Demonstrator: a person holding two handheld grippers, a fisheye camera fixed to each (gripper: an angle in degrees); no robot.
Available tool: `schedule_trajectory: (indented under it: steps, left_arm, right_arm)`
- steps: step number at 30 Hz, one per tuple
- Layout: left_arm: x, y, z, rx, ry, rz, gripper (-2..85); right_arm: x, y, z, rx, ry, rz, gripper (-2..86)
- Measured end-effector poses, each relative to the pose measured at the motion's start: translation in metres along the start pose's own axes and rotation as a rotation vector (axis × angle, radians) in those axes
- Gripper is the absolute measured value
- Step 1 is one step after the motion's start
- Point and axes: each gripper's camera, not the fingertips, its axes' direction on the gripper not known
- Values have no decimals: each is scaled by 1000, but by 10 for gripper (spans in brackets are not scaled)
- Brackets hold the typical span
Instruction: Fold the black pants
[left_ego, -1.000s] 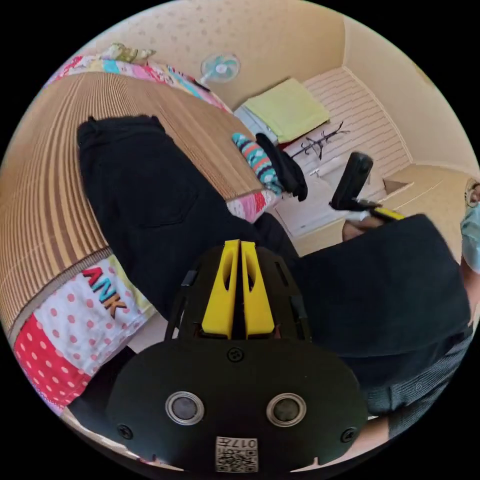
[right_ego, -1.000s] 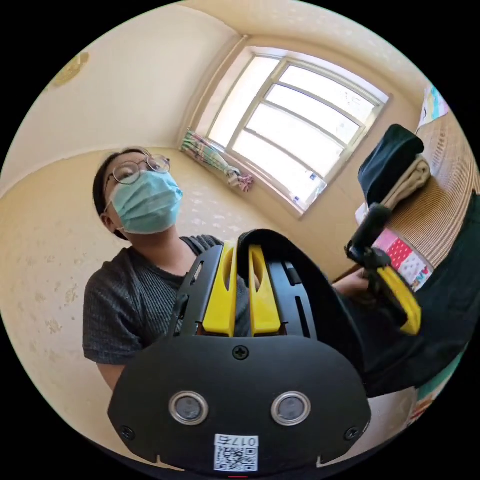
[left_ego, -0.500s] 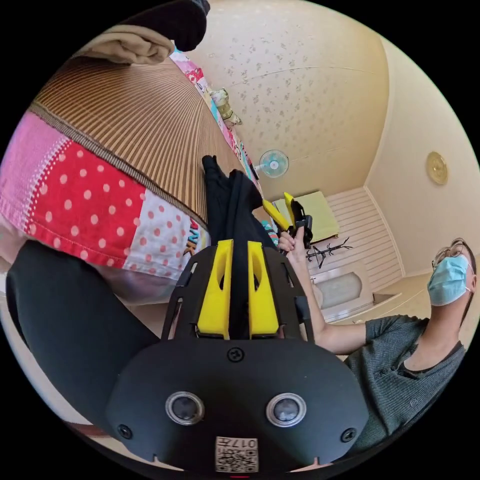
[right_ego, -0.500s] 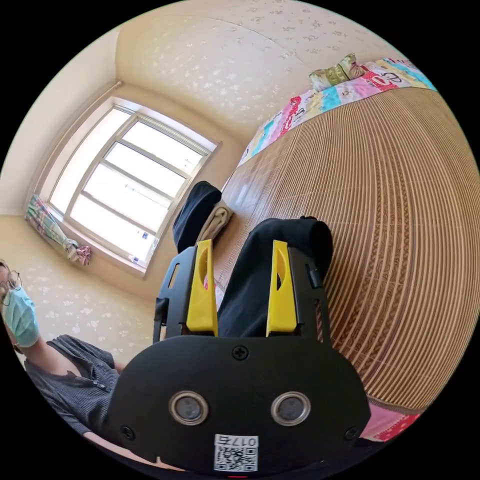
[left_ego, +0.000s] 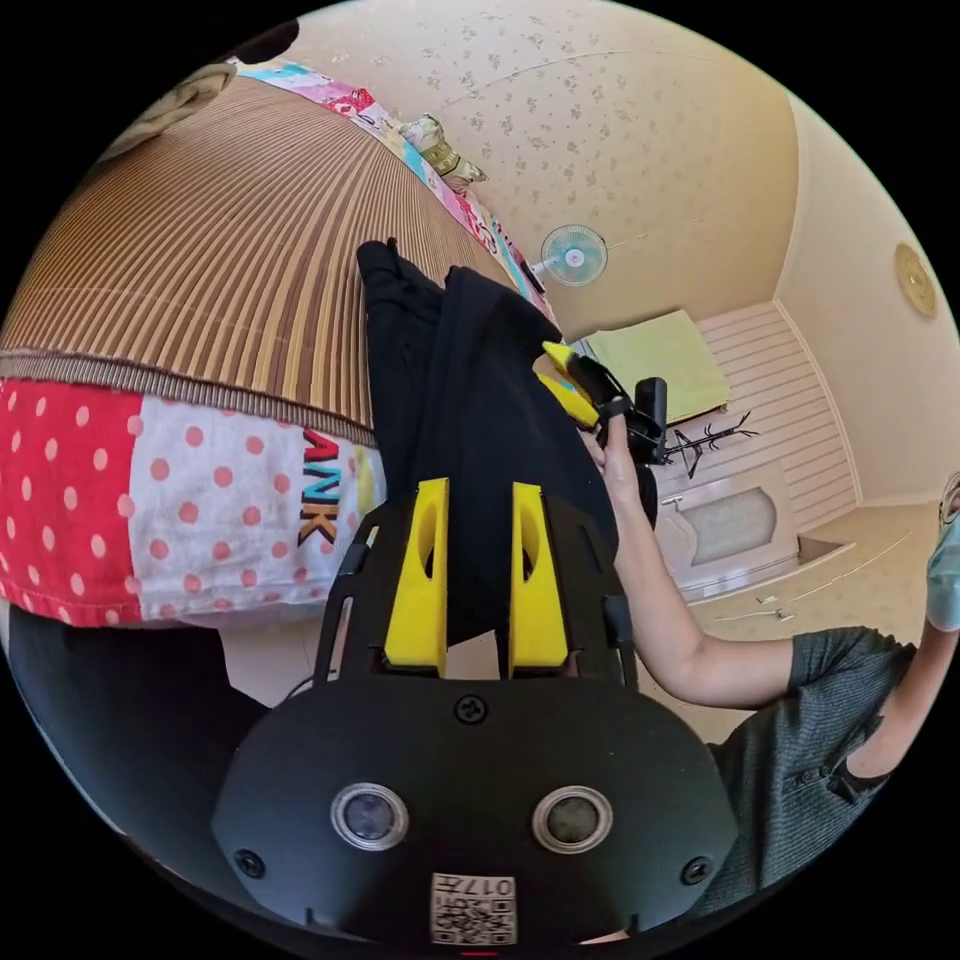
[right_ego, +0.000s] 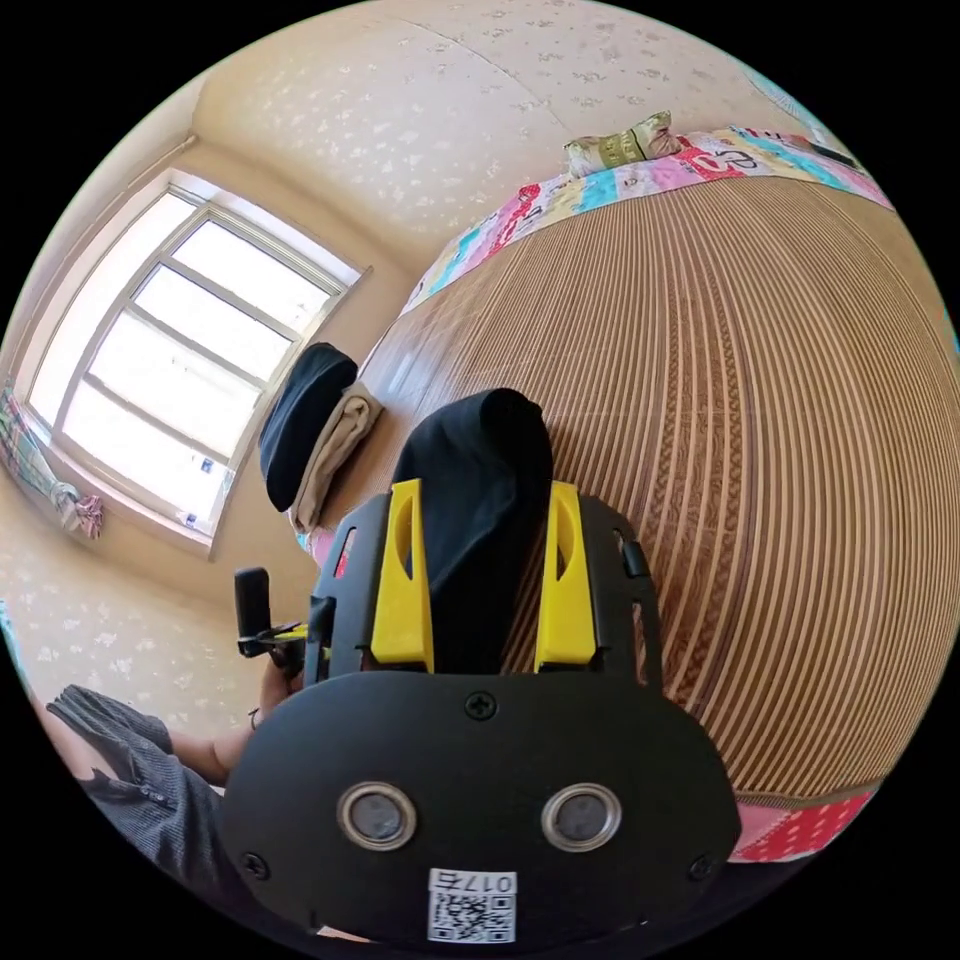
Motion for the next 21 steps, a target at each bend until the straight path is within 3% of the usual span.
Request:
schedule_trajectory:
  steps: [4, 7, 9, 10, 13, 15, 17, 19, 21]
  left_arm:
    - [1, 29, -4, -44, 56, -7, 100]
    - [12, 50, -14, -51, 110, 27, 100]
    - [22, 60, -23, -37, 113, 57, 98]
    - [28, 63, -27, -33, 104, 73, 96]
    - [35, 63, -28, -42, 63, 108, 84]
    - [34, 58, -27, -49, 44, 100, 87]
    - [31, 50, -23, -74, 54, 94, 87]
    - [32, 44, -21, -81, 65, 102, 83]
    - [34, 43, -23, -57, 40, 108, 78]
  right_arm:
    - [-20, -12, -6, 40, -205, -108, 55]
    - [-55, -3, -30, 119, -501, -328, 49]
    - [-60, -11, -31, 88, -860, -486, 52]
    - [-57, -16, -28, 70, -914, -500, 53]
    - [-27, -41, 2, 22, -736, -284, 73]
    - [-2, -47, 23, -58, -360, -40, 99]
    - [4, -38, 25, -92, -222, 46, 119]
    - [-10, -16, 14, -65, -217, 19, 127]
    - [-63, 27, 1, -45, -179, -150, 131]
